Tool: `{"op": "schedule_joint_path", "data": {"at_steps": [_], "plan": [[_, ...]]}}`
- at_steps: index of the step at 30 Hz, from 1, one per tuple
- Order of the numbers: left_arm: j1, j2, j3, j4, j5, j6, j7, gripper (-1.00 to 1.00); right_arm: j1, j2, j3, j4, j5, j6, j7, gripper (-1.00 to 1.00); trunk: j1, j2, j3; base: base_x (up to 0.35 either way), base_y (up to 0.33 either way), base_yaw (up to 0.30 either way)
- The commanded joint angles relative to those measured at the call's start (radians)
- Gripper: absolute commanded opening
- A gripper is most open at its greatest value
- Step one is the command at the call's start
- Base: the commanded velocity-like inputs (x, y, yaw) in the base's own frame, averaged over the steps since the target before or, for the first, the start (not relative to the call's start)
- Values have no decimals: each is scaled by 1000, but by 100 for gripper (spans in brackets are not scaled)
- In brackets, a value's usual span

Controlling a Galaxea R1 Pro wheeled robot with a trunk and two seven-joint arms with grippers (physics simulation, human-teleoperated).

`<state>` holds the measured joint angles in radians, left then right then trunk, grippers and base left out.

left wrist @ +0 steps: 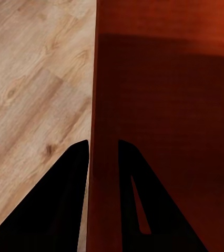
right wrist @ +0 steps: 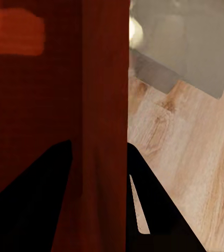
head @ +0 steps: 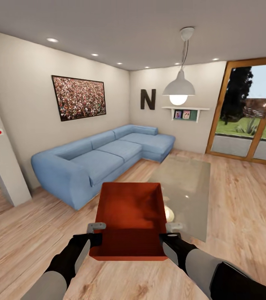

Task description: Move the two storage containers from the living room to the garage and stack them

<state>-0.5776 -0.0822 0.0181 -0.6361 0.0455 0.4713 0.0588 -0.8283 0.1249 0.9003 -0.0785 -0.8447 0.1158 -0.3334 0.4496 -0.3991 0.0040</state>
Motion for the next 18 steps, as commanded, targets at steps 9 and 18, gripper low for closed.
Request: {"op": "schedule_joint_path", "data": {"at_steps": [9,18], "plan": [[-1,-1,3,-4,-12,6,9,-100,0,-1,17,16,-11,7,-15,-100,0,-1,2,0,0,269],[-1,-1,3,-4,-12,6,10,-100,0,-1,17,16,-11,7,-15,-100,0,-1,5,0,0,269]]}}
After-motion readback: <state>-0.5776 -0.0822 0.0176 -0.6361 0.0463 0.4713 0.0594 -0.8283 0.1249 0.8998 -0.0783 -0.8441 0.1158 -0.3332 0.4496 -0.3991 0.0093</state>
